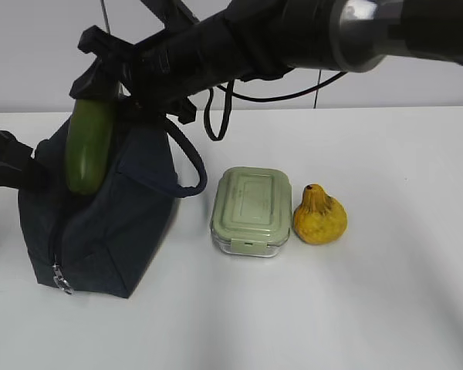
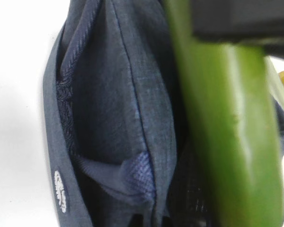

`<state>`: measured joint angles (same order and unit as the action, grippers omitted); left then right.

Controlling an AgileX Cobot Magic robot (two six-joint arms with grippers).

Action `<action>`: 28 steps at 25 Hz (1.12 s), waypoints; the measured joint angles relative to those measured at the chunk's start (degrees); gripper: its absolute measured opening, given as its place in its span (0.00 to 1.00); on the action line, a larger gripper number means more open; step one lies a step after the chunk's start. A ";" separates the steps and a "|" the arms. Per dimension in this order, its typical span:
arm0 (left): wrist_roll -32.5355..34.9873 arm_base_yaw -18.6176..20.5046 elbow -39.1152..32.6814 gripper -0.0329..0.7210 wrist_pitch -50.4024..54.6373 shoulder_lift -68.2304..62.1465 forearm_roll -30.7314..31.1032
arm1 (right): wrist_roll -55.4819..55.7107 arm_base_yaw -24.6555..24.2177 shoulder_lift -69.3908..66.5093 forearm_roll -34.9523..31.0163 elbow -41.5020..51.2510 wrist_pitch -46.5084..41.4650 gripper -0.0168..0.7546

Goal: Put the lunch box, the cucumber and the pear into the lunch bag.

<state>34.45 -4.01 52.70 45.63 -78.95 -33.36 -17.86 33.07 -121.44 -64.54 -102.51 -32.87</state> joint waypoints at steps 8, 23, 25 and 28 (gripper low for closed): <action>0.00 0.00 0.00 0.05 0.18 0.00 -0.07 | -0.23 0.00 -0.97 8.85 0.00 -2.33 0.59; 0.00 0.00 0.00 0.05 0.39 0.00 -0.16 | -2.92 0.00 -0.97 13.90 -6.53 -9.92 0.83; 0.00 0.00 0.00 0.05 0.38 0.00 -0.11 | -1.95 0.00 -0.97 15.95 -7.16 -10.15 0.83; 0.00 0.00 0.00 0.05 0.38 0.00 -0.11 | -0.41 0.00 -0.63 19.46 -7.26 -10.87 0.83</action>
<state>34.45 -4.01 52.70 46.01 -78.95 -33.47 -18.28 33.07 -122.08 -45.09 -109.77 -43.74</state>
